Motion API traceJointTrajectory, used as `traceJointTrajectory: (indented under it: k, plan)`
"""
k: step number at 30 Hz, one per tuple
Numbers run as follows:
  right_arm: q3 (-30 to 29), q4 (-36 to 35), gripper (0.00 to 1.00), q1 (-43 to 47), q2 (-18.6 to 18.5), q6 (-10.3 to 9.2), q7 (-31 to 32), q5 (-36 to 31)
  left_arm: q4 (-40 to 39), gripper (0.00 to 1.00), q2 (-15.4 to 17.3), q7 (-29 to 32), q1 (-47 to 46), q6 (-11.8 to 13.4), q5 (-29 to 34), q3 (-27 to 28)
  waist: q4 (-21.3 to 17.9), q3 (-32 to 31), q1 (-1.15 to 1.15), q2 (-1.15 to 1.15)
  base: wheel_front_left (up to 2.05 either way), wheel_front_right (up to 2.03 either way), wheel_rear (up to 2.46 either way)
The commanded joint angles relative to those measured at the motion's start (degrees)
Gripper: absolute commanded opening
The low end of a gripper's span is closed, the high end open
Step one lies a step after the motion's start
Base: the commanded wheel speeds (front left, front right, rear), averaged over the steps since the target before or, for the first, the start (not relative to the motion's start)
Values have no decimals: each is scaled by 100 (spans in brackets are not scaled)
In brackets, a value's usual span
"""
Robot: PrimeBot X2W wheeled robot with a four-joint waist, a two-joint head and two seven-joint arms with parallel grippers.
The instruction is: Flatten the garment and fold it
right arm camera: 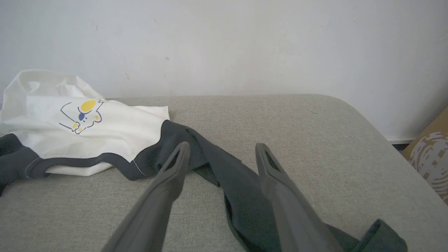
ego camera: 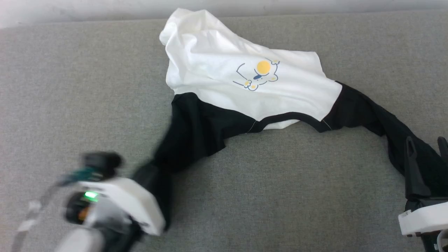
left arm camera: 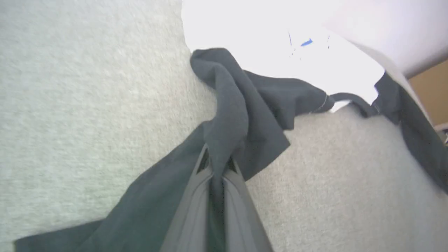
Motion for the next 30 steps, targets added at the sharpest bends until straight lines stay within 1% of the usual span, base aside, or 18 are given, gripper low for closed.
traceJointTrajectory:
  k: [1,3,5,6,7,8,9,10,11,13,15,16,17,18,19,21,25,30]
  plan:
    - [8,17,100,-43,14,-5,-16,22,-317,0,128,-44,110,171,-211,416,7,-61,0,0,0,0,0]
    - [19,31,100,-31,14,-5,-29,41,-545,0,345,-65,307,334,-370,910,3,-72,0,0,0,0,0]
    - [27,46,100,-20,14,-5,-47,64,-583,0,647,-60,584,468,-430,1376,-13,-58,0,0,0,0,0]
    - [27,46,100,-20,14,-5,-47,64,-583,0,647,-60,584,468,-430,1376,-13,-58,0,0,0,0,0]
    - [40,53,100,-22,14,-5,-54,78,-518,0,834,-48,913,581,-561,1795,-49,-11,0,0,0,0,0]
    - [38,50,100,-27,14,-5,-56,79,-441,0,938,-45,1090,625,-579,1969,-67,18,0,0,0,0,0]
    - [38,50,100,-27,14,-5,-56,79,-441,0,938,-45,1090,625,-579,1969,-67,18,0,0,0,0,0]
    - [27,42,100,-32,14,-5,-54,74,-244,0,1067,-118,1404,718,-582,2283,-100,72,0,0,0,0,0]
    - [27,42,100,-32,14,-5,-54,74,-244,0,1067,-118,1404,718,-582,2283,-100,72,0,0,0,0,0]
    - [13,31,100,-38,14,-5,-43,57,-19,0,1164,-238,1662,798,-487,2484,-126,120,0,0,0,0,0]
    - [-3,30,100,-39,14,-5,-28,46,80,0,1024,-409,1753,808,-557,2578,-134,144,0,0,0,0,0]
    - [-11,30,100,-38,14,-5,-21,39,124,0,938,-468,1760,743,-627,2557,-133,152,0,0,0,0,0]
    - [-17,29,100,-37,14,-5,-16,33,160,4,852,-528,1737,669,-688,2515,-126,155,0,0,0,0,0]
    - [-16,30,100,-39,14,-5,-8,27,193,49,774,-591,1694,616,-722,2471,-117,155,0,0,0,0,0]
    - [-3,33,100,-44,14,-5,4,19,238,100,721,-648,1644,575,-715,2409,-108,149,0,0,0,0,0]
    - [29,35,100,-59,14,-5,29,3,262,100,615,-756,1498,537,-658,2270,-76,122,0,0,0,0,0]
    - [53,57,100,-57,14,-5,63,-14,153,100,443,-937,1193,352,-739,2156,3,-2,0,0,0,0,0]
    - [50,55,100,-22,14,-5,89,-17,-430,100,658,-1005,907,246,-605,2209,78,-117,0,0,0,0,0]
